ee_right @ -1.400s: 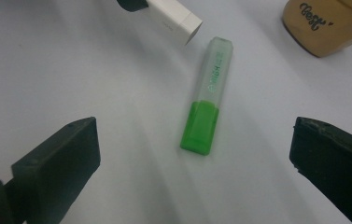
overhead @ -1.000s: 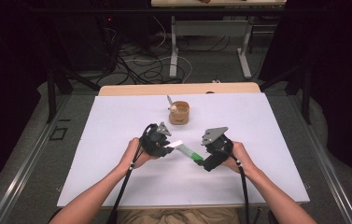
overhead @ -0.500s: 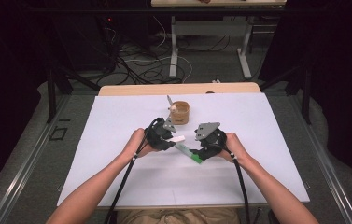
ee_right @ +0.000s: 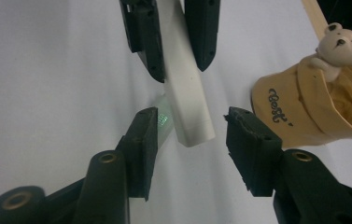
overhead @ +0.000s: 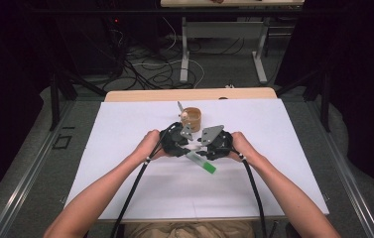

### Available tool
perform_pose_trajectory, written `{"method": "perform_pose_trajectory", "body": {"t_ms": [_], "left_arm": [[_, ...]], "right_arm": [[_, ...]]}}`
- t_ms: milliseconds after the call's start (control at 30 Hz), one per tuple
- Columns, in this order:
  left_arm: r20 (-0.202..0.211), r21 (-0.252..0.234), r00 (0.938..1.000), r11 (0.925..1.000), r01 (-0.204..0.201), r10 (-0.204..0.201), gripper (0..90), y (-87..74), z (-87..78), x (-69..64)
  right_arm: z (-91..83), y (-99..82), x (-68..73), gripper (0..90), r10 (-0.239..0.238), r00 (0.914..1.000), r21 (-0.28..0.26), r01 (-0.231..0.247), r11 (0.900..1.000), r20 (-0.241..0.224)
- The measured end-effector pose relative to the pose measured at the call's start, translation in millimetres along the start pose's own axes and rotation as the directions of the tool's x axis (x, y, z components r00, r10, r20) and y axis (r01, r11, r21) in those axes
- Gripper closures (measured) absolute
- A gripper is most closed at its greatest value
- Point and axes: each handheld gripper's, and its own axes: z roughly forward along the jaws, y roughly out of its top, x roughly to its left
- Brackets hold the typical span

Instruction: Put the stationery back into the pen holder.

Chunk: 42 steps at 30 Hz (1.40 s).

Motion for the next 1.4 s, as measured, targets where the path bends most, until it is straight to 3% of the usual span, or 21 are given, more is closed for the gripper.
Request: {"method": "perform_pose_trajectory", "body": {"t_ms": [133, 233, 333, 367, 600, 767, 867, 967, 1067, 1167, 1300, 1400], "left_arm": [[0.012, -0.003, 0.9994, 0.9994, -0.034, 0.034, 67.9, 2.4, -0.7, -1.3], [0.015, -0.021, 0.9997, 0.9996, -0.021, 0.021, 67.9, 3.7, 0.2, -3.1], [0.022, -0.013, 0.9981, 0.9983, -0.056, 0.057, 67.9, 4.6, -1.2, -2.3], [0.015, -0.027, 0.999, 0.9987, -0.042, 0.043, 67.9, 4.6, -0.5, -3.5], [0.024, -0.037, 0.9959, 0.9956, -0.086, 0.087, 67.9, 5.3, -1.2, -4.1], [0.015, -0.029, 0.9937, 0.9934, -0.111, 0.111, 67.8, 5.4, -2.3, -4.0], [0.007, -0.026, 0.9914, 0.9911, -0.13, 0.131, 67.2, 5.1, -3.5, -4.8], [0.0, -0.052, 0.9949, 0.9935, -0.101, 0.101, 63.7, 3.5, -5.2, -5.0], [-0.003, -0.072, 0.9989, 0.9963, -0.048, 0.047, 46.6, 0.1, -7.6, -5.3], [-0.035, -0.094, 0.9994, 0.9956, 0.0, -0.003, 32.3, -4.9, -9.9, -6.9], [-0.051, -0.12, 0.995, 0.9896, 0.079, -0.086, 20.2, -16.3, -11.6, -8.3], [-0.053, -0.136, 0.988, 0.9812, 0.137, -0.145, 16.0, -27.7, -11.5, -10.3]], "right_arm": [[4.8, 2.5, -2.4, 58.6, -0.056, 0.9983, 0.028, 0.057, 0.998, -0.017], [7.0, 3.9, -3.4, 60.7, -0.082, 0.9958, 0.033, 0.084, 0.996, -0.04], [9.1, 5.4, -3.5, 62.4, -0.094, 0.9936, 0.045, 0.097, 0.9943, -0.063], [9.9, 6.0, -4.8, 62.9, -0.115, 0.9898, 0.041, 0.119, 0.9921, -0.084], [14.0, 5.9, -3.3, 68.6, -0.131, 0.9865, 0.039, 0.135, 0.9901, -0.099], [15.6, 5.2, -3.3, 70.3, -0.122, 0.9882, 0.023, 0.125, 0.9919, -0.092], [14.5, 4.6, -0.6, 70.8, -0.091, 0.9923, 0.026, 0.094, 0.9952, -0.083], [13.0, 4.0, 0.8, 71.1, -0.064, 0.9949, 0.028, 0.067, 0.9974, -0.078], [10.9, 1.7, 0.5, 71.1, -0.036, 0.997, 0.013, 0.037, 0.9993, -0.068], [7.1, -2.2, -0.4, 71.1, -0.003, 0.9991, -0.001, 0.003, 1.0, -0.041], [1.9, -9.9, -0.8, 71.1, 0.047, 0.9988, -0.006, -0.047, 0.9989, -0.017], [-0.9, -15.5, 0.2, 71.1, 0.082, 0.9966, -0.017, -0.082, 0.9965, -0.003]]}}
